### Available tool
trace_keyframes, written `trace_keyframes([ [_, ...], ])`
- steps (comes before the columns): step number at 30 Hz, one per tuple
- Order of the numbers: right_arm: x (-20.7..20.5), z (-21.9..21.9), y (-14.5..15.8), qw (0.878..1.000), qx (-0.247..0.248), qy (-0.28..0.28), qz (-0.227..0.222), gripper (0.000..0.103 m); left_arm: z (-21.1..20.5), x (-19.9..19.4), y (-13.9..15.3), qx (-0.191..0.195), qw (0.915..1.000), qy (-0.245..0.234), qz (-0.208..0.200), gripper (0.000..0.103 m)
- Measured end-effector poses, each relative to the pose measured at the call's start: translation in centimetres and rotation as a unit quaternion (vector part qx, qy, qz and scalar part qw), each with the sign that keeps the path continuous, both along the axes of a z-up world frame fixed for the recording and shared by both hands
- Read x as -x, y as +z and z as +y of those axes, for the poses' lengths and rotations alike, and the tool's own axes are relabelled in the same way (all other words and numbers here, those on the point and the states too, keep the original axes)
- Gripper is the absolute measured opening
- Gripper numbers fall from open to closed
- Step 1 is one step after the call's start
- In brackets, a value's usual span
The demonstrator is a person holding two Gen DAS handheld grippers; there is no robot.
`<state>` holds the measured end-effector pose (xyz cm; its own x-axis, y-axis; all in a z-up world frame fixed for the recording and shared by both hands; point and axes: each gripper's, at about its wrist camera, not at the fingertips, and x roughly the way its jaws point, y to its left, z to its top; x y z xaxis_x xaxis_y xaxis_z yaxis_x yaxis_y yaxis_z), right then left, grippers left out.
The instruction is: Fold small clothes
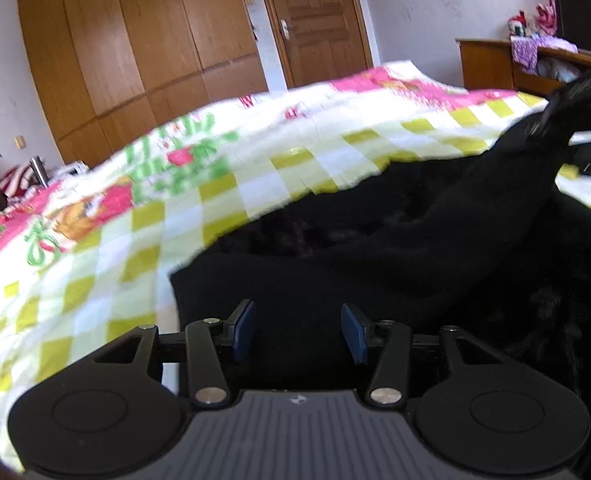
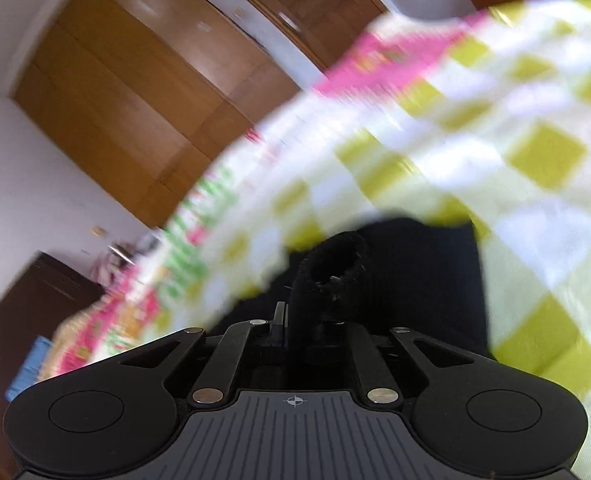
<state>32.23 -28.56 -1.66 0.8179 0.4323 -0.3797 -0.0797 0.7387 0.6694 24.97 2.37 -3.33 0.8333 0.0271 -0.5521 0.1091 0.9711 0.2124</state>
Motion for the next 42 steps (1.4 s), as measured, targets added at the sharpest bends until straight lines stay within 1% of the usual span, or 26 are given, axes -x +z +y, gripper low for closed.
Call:
trace_keyframes([
  [1, 0.8, 0.0, 1.1, 1.0, 0.005, 0.004, -0.03, 0.008, 0.2, 0.1, 0.3, 0.003, 1.0, 0.004, -0.008, 0.062],
  [3, 2.6, 0.0, 2.3, 0.996, 0.017, 0.01, -0.086, 0.007, 0.5, 0.3, 0.1, 0.015, 0.9998, 0.008, -0.008, 0.064],
  [4, 3.1, 0.1, 2.1, 0.995, 0.034, 0.009, -0.093, 0.008, 0.5, 0.3, -0.2, 0.014, 0.9999, 0.009, -0.003, 0.064],
  [5, 2.9, 0.2, 1.3, 0.995, 0.064, 0.007, -0.078, 0.009, 0.4, 0.2, -0.8, 0.009, 0.9999, 0.009, 0.004, 0.064],
  [6, 2.2, 0.4, 0.1, 0.995, 0.094, 0.007, -0.046, 0.012, 0.3, 0.1, -1.4, 0.004, 0.9998, 0.007, 0.016, 0.064],
  [7, 1.4, 0.4, -1.4, 0.993, 0.114, 0.006, 0.0, 0.013, 0.1, 0.0, -2.0, 0.001, 0.9997, 0.005, 0.025, 0.064],
  [8, 1.0, 0.0, -2.7, 0.993, 0.112, 0.001, 0.039, 0.013, 0.0, 0.1, -2.3, -0.004, 0.9995, 0.002, 0.03, 0.064],
  [9, 1.1, -0.6, -3.3, 0.994, 0.094, 0.001, 0.048, 0.012, 0.0, 0.3, -2.5, -0.009, 0.9995, 0.0, 0.029, 0.064],
  [10, 1.4, -1.1, -3.4, 0.996, 0.08, 0.002, 0.045, 0.013, 0.0, 0.4, -2.5, -0.013, 0.9995, -0.002, 0.028, 0.065],
  [11, 1.8, -1.4, -3.1, 0.996, 0.08, -0.003, 0.037, 0.014, 0.1, 0.5, -2.5, -0.014, 0.9995, -0.002, 0.028, 0.065],
  [13, 2.2, -1.8, -2.6, 0.995, 0.094, 0.002, 0.02, 0.015, 0.2, 0.4, -2.4, -0.018, 0.9994, -0.002, 0.029, 0.066],
  [15, 2.2, -2.0, -2.5, 0.995, 0.102, 0.006, 0.025, 0.016, 0.2, 0.4, -2.5, -0.026, 0.9992, -0.004, 0.029, 0.067],
  [18, 2.2, -2.8, -2.3, 0.996, 0.09, 0.004, 0.029, 0.017, -0.1, 0.6, -2.5, -0.039, 0.9988, -0.008, 0.027, 0.067],
  [22, 2.2, -4.6, -1.4, 0.996, 0.083, -0.009, 0.024, 0.017, -0.2, 0.5, -2.4, -0.039, 0.9988, -0.008, 0.029, 0.067],
  [25, 3.7, -6.0, -0.7, 0.994, 0.104, -0.036, 0.013, 0.017, -0.2, 0.7, -2.3, -0.045, 0.9986, -0.011, 0.026, 0.067],
  [27, 5.4, -6.4, -0.4, 0.992, 0.123, -0.034, 0.002, 0.017, -0.2, 0.9, -2.3, -0.044, 0.9986, -0.012, 0.025, 0.067],
  [29, 7.2, -5.6, -0.3, 0.985, 0.169, -0.009, -0.011, 0.017, -0.3, 1.1, -2.3, -0.05, 0.9984, -0.013, 0.023, 0.068],
  [30, 8.0, -4.7, -0.2, 0.978, 0.206, 0.009, -0.02, 0.017, -0.3, 1.2, -2.4, -0.056, 0.9981, -0.014, 0.023, 0.069],
  [31, 8.7, -3.5, -0.3, 0.967, 0.249, 0.03, -0.033, 0.017, -0.3, 1.2, -2.5, -0.06, 0.9978, -0.015, 0.022, 0.069],
  [33, 9.4, -0.9, -0.6, 0.936, 0.342, 0.062, -0.055, 0.017, -0.1, 1.3, -2.5, -0.065, 0.9975, -0.012, 0.023, 0.071],
  [34, 9.5, -0.1, -0.9, 0.923, 0.374, 0.065, -0.064, 0.018, 0.1, 1.4, -2.5, -0.066, 0.9975, -0.012, 0.023, 0.071],
  [36, 9.1, 0.7, -1.5, 0.91, 0.403, 0.071, -0.067, 0.018, 0.5, 1.7, -2.6, -0.069, 0.9973, -0.01, 0.024, 0.073],
  [38, 8.1, 0.9, -2.0, 0.903, 0.421, 0.067, -0.051, 0.023, 0.9, 1.9, -2.7, -0.072, 0.9971, -0.009, 0.025, 0.075],
  [40, 7.6, 0.7, -2.5, 0.902, 0.424, 0.07, -0.034, 0.032, 1.2, 2.2, -2.9, -0.07, 0.9972, -0.007, 0.025, 0.075],
  [41, 7.5, 0.3, -2.7, 0.907, 0.415, 0.068, -0.027, 0.033, 1.3, 2.3, -3.0, -0.069, 0.9973, -0.007, 0.025, 0.076],
  [42, 7.4, -0.1, -2.8, 0.915, 0.398, 0.064, -0.022, 0.033, 1.3, 2.3, -3.1, -0.069, 0.9973, -0.007, 0.025, 0.076],
])
